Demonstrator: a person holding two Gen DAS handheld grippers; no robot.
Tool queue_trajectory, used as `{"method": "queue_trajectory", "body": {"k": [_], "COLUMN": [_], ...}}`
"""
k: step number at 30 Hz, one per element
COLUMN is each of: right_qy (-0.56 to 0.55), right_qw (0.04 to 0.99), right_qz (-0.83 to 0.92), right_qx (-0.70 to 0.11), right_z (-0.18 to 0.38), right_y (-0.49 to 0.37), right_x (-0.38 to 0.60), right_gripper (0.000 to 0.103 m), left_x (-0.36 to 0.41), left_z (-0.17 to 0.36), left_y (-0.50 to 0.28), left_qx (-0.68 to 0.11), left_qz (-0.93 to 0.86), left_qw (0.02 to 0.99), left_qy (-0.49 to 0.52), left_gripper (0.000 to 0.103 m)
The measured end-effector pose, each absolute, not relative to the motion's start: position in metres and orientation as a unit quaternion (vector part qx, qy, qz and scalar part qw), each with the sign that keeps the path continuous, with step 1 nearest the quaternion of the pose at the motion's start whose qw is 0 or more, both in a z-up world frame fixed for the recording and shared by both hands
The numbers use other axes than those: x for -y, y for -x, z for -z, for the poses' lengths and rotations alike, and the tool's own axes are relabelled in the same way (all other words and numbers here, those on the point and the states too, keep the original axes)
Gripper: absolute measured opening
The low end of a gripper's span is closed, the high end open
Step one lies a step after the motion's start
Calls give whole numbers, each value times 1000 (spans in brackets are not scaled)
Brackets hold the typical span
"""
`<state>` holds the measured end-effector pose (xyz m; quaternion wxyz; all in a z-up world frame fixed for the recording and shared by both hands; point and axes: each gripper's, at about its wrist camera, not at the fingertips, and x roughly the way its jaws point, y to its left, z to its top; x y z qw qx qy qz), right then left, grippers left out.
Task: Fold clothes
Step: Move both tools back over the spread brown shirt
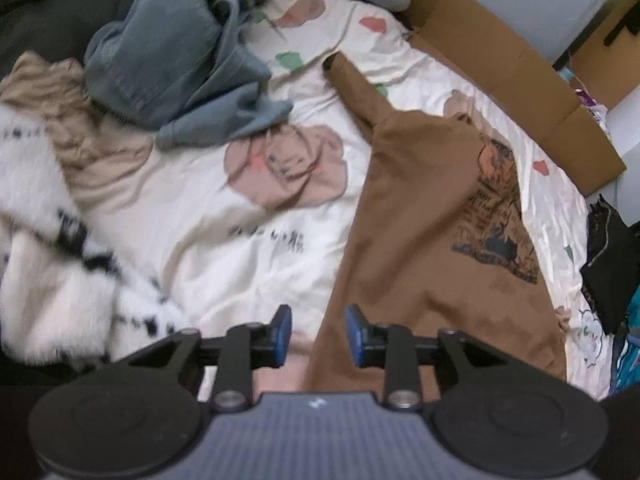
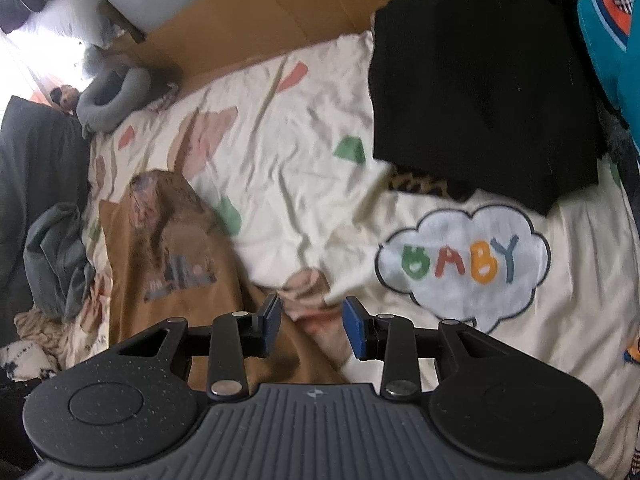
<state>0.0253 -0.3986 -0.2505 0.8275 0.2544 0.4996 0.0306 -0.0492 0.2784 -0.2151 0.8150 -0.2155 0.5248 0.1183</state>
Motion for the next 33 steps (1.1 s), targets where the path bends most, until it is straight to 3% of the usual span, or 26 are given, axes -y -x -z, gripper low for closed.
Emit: {"method": "queue_trajectory", "body": {"k": [14,19,33], "right_qy": [-293,-249,-244], "right_qw": [846,860,853], "right_qz": [-27,-29,-28], "right_qx": [-446,-445,-461], "right_z": [213,197,236], "right_y": [-78,-99,-161], "right_x": [386,368,343], "right_gripper": [42,49,50], "left_x": [-282,-282,-273], "left_z": [176,170,213], "left_y": [-33,-59,-113], "left_qx": [-500,-482,-477], "left_qz": [-116,-121,-117], "left_qw": [839,848,849], "left_qy": [181,185,194], "left_gripper": [52,58,65]}}
